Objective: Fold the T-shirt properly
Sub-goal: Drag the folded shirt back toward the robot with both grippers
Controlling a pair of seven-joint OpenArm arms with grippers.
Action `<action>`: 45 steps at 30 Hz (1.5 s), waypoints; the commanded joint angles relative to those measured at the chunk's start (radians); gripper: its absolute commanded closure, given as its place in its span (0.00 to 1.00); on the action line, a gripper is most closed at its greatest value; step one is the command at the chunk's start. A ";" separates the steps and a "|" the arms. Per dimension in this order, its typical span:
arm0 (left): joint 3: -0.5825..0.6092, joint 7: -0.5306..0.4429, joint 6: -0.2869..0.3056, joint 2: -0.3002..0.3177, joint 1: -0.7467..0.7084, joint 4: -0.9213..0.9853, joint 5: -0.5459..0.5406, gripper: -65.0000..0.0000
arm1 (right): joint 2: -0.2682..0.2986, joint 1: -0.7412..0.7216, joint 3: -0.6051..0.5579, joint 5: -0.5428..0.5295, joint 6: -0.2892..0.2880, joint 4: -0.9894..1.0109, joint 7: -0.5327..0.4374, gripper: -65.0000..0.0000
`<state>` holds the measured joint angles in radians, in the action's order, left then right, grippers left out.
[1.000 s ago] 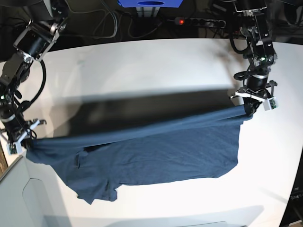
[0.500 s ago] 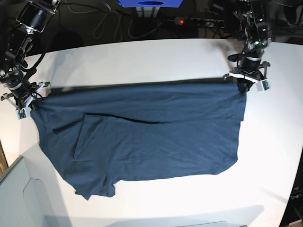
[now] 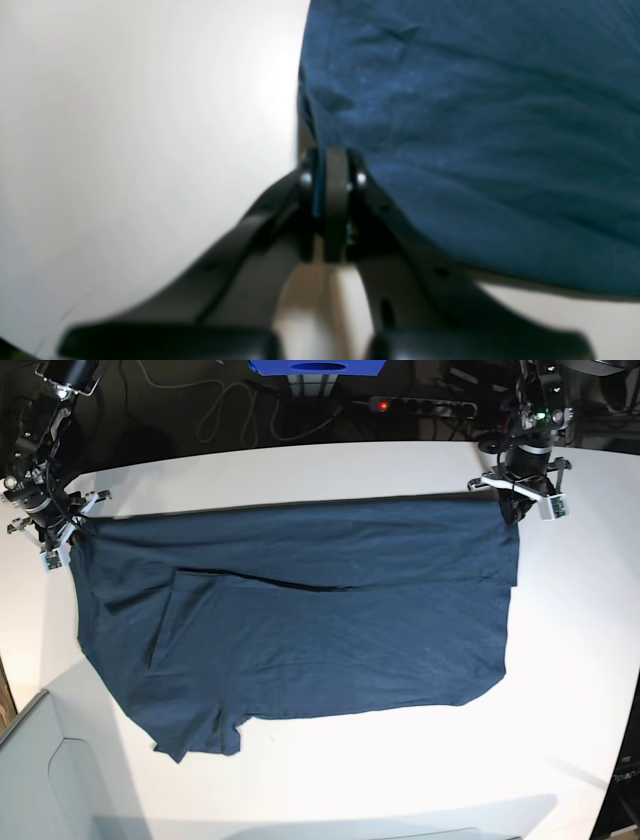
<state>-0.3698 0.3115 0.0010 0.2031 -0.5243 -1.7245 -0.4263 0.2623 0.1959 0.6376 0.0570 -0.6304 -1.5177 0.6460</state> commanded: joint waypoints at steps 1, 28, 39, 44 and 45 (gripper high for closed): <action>-0.008 -0.019 0.000 0.014 -0.018 -0.024 -0.003 1.00 | 0.019 0.014 0.020 -0.004 -0.007 -0.037 -0.016 1.00; -0.031 -0.019 0.000 0.008 -0.199 -0.047 -0.006 1.00 | -0.007 0.185 0.044 -0.004 -0.007 -0.123 -0.015 0.99; -0.039 -0.012 0.000 0.006 -0.201 -0.044 -0.007 1.00 | -0.005 0.179 0.044 -0.004 -0.007 -0.117 -0.015 0.99; -0.041 -0.010 0.000 0.006 -0.202 -0.041 -0.007 1.00 | -0.002 0.184 0.043 -0.004 -0.007 -0.119 -0.015 0.99; -0.041 -0.010 0.000 0.006 -0.202 -0.041 -0.007 1.00 | -0.002 0.184 0.043 -0.004 -0.007 -0.119 -0.015 0.99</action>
<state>-0.4042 0.3191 0.0044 0.1997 -0.7155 -1.7538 -0.4309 0.2390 0.3779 0.6731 0.0582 -0.6304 -1.6222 0.6460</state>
